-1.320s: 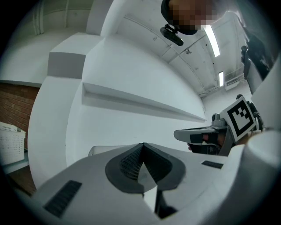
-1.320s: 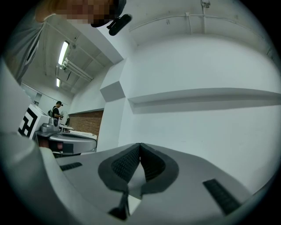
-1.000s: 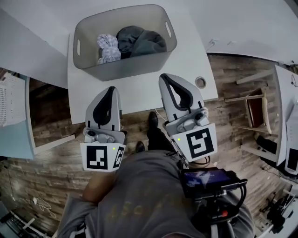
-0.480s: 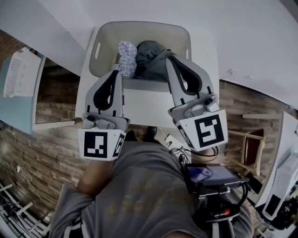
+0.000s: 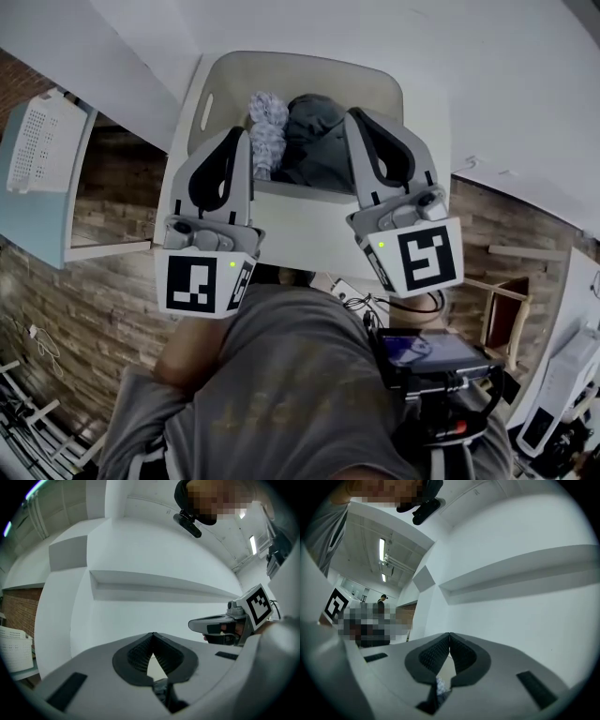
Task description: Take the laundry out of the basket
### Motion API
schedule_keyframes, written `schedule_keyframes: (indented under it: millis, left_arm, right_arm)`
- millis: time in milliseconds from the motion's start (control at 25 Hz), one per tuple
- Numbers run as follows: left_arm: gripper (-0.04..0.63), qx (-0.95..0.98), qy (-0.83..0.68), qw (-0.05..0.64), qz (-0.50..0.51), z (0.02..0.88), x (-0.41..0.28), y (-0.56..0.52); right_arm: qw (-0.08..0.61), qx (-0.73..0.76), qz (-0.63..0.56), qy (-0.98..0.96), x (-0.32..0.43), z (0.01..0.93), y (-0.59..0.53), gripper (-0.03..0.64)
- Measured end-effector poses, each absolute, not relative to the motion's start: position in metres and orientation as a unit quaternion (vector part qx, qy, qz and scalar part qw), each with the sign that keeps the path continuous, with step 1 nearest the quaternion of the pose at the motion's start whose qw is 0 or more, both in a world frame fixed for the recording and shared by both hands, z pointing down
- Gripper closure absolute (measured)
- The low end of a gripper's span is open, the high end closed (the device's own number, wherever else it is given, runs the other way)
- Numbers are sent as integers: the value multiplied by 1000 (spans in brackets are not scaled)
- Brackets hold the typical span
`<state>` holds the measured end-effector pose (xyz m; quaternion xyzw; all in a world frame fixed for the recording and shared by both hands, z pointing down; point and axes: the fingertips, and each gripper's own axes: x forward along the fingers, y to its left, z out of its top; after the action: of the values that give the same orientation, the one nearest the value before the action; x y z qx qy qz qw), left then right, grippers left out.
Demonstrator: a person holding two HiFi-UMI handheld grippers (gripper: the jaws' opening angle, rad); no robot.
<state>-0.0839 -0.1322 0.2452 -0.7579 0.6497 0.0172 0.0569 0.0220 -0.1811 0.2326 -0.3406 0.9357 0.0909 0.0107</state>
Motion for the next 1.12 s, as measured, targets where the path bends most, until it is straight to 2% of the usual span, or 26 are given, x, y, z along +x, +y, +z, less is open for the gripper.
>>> schedule_keyframes:
  millis: [520, 800, 1040, 1120]
  left_arm:
    - [588, -790, 610, 46, 43, 239, -113, -205]
    - [588, -795, 604, 15, 47, 254, -129, -228]
    - [588, -804, 592, -17, 53, 264, -126, -243]
    - [588, -809, 584, -25, 58, 264, -125, -247]
  right_arm:
    - [-62, -365, 80, 925, -17, 258, -238, 607]
    - [-139, -367, 60, 918, -35, 299, -265, 607]
    - [-203, -359, 28, 911, -31, 336, -282, 566]
    - [-223, -355, 20, 908, -31, 347, -286, 532]
